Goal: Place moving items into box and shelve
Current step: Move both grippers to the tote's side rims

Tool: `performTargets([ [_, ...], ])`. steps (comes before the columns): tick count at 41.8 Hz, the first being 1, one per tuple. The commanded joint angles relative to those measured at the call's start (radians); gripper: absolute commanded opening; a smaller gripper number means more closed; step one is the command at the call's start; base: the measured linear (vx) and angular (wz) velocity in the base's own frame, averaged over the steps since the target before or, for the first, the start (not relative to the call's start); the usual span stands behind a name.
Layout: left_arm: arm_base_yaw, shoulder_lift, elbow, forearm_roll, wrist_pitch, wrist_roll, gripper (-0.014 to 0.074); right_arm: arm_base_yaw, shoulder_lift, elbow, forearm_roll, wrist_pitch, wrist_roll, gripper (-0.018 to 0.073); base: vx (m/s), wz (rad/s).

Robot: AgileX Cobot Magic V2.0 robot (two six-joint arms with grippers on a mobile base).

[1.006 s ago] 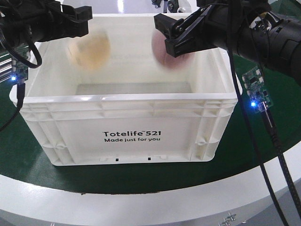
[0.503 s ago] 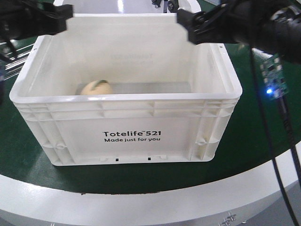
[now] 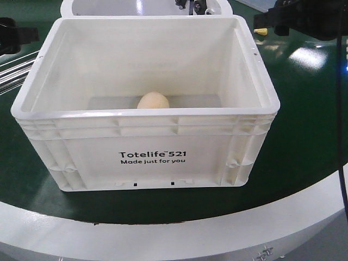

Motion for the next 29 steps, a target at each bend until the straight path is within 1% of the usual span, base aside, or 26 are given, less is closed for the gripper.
performTargets([
  [1,-0.001,-0.022,-0.037,-0.019,-0.061,-0.014,0.0558,-0.005,0.014,-0.09,-0.064,0.039,0.079,0.0575,0.0,0.0],
  [6,-0.001,-0.022,-0.037,-0.023,-0.05,-0.015,0.0558,-0.005,0.054,-0.143,-0.061,0.109,0.085,0.0575,0.0,0.0],
  [9,-0.001,-0.022,-0.037,-0.025,-0.048,-0.015,0.0558,-0.004,0.07,-0.162,-0.047,0.122,0.085,0.0575,0.0,0.0],
  [10,-0.001,-0.022,-0.037,-0.025,-0.046,-0.015,0.0558,0.064,0.089,-0.171,-0.06,0.109,0.085,0.0575,0.0,0.0],
  [14,-0.001,-0.022,-0.037,-0.025,-0.046,-0.015,0.0558,0.092,0.102,-0.171,-0.068,0.109,0.118,0.0575,0.0,0.0],
  [20,-0.001,-0.022,-0.037,-0.025,-0.046,-0.015,0.0558,0.1,0.127,-0.171,-0.089,0.111,0.164,0.0575,0.0,0.0],
  [29,-0.001,-0.022,-0.037,-0.025,-0.042,-0.015,0.0558,0.1,0.161,-0.171,-0.111,0.116,0.184,0.0575,0.0,0.0],
])
